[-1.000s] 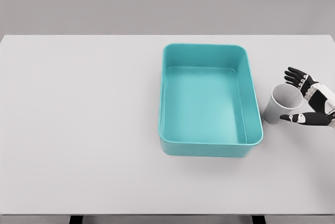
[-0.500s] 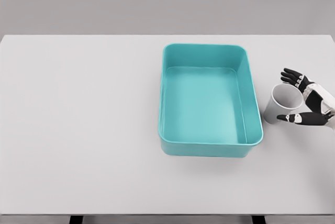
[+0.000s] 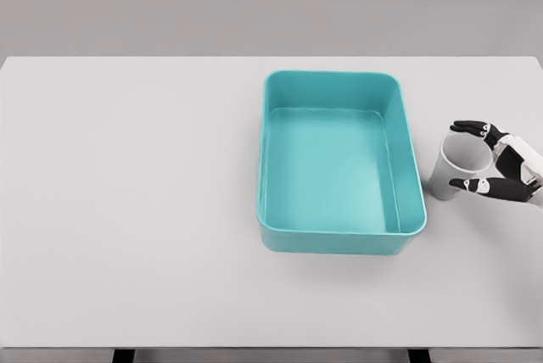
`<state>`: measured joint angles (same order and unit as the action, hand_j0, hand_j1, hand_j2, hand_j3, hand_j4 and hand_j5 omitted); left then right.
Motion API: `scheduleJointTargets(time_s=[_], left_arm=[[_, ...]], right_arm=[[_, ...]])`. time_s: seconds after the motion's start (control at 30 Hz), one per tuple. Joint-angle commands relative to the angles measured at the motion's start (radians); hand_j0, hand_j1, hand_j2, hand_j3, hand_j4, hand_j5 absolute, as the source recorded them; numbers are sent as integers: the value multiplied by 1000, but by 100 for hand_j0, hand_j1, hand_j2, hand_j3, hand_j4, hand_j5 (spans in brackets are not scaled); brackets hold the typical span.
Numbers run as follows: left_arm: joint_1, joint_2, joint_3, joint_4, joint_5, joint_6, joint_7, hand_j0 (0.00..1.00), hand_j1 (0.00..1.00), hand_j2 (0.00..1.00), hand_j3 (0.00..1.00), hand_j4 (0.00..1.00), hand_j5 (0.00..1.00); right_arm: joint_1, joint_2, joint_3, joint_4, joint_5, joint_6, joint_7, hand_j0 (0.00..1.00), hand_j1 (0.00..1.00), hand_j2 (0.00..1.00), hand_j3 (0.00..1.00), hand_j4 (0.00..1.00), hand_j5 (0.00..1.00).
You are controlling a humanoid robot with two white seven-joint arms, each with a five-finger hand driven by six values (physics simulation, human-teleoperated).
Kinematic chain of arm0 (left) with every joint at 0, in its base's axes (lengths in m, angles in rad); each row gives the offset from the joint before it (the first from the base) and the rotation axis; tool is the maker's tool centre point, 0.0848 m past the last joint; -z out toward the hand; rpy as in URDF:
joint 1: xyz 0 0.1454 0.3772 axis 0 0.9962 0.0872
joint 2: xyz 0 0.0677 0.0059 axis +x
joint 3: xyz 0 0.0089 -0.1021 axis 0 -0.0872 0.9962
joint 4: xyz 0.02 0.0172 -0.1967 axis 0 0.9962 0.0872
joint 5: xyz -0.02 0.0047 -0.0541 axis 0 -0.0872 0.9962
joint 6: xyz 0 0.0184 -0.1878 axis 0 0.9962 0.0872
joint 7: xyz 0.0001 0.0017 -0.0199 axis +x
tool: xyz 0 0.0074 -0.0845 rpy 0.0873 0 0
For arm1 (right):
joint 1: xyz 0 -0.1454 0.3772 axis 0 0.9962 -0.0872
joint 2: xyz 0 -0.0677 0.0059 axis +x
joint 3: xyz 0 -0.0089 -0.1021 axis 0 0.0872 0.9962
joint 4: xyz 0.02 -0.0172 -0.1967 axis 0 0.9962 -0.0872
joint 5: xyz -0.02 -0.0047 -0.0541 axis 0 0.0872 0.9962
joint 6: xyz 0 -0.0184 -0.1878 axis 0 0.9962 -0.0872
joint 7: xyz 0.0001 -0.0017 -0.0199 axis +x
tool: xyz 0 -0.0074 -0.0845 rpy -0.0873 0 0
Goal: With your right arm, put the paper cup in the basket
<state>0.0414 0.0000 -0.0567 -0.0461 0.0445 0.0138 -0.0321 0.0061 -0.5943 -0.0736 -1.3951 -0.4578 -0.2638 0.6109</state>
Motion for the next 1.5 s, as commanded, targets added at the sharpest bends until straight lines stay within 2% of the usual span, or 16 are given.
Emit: scheduleJointTargets(time_s=[0.0,0.27,0.4,0.6,0.9,1.13,1.27,1.47], left_arm=[[0,0,0,0,0,0,0,100,100,100,100,100,100],[0,0,0,0,0,0,0,100,100,100,100,100,100],[0,0,0,0,0,0,0,100,100,100,100,100,100],[0,0,0,0,0,0,0,100,100,100,100,100,100],[0,0,0,0,0,0,0,100,100,100,100,100,100],[0,0,0,0,0,0,0,100,100,100,100,100,100],[0,0,0,0,0,0,0,100,100,100,100,100,100],[0,0,0,0,0,0,0,100,100,100,100,100,100]], right_arm=[[0,-5,-5,-10,-7,5,0,76,76,76,76,76,76],[0,-16,-8,-27,-15,8,0,76,76,76,76,76,76],[3,-18,-26,-61,-18,26,0,76,76,76,76,76,76],[-9,-21,-32,-62,-21,35,0,76,76,76,76,76,76],[-21,-42,-64,-133,-24,97,0,76,76,76,76,76,76],[-64,-41,-63,-140,-27,103,0,75,75,75,75,75,75],[-98,-39,-61,-156,-25,136,0,75,75,75,75,75,75],[-117,-33,-54,-156,-25,138,0,74,74,74,74,74,74]])
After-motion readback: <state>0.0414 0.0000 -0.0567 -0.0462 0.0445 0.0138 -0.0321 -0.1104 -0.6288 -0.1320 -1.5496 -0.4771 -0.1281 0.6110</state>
